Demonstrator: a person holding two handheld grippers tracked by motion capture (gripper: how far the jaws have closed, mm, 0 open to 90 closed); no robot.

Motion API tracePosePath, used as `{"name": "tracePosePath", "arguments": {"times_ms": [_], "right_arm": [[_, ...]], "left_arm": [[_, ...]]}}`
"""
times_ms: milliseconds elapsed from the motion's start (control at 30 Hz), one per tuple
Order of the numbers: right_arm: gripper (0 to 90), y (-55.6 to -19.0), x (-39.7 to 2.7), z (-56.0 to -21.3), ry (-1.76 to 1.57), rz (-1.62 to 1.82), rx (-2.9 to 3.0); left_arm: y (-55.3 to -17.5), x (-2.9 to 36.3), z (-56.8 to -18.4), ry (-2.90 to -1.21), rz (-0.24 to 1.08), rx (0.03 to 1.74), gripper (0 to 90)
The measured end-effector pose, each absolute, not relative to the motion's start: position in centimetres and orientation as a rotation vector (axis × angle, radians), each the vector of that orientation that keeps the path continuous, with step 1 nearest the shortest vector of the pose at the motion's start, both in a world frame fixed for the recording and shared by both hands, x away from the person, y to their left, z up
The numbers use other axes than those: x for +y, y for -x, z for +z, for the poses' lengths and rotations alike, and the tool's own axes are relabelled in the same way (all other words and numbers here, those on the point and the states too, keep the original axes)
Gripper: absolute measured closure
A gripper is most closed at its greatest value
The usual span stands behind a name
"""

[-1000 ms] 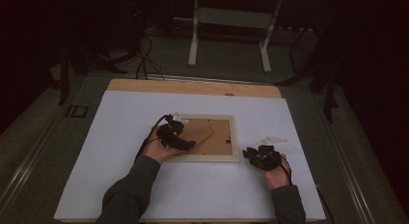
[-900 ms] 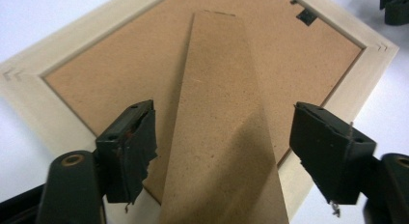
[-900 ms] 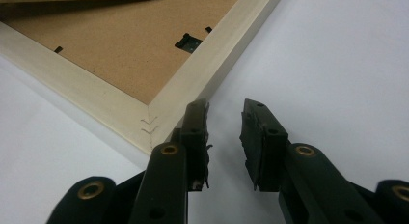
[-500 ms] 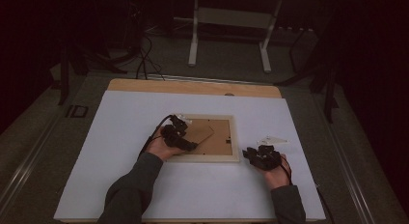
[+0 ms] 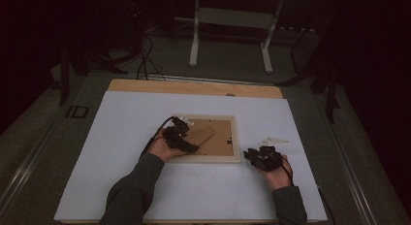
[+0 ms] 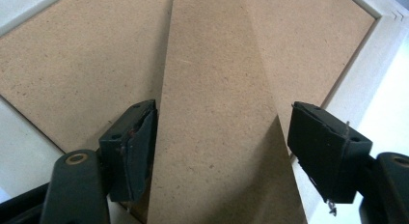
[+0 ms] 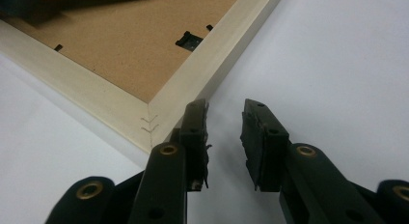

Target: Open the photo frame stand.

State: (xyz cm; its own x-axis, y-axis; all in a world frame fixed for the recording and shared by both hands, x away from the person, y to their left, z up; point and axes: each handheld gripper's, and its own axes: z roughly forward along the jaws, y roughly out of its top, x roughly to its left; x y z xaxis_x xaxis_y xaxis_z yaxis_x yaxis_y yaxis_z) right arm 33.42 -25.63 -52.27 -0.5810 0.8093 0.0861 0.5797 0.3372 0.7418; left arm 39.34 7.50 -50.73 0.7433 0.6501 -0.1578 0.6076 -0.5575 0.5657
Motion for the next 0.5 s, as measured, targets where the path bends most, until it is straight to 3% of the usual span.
{"name": "tracePosePath", "arguments": {"times_ms": [500], "right_arm": [[70.9,-33.43,-25.5,-52.52,-1.24,1.083,2.319]], "left_arm": [[-38.95,7.25,-50.66,-2.368,0.149,0.921,35.2]]}}
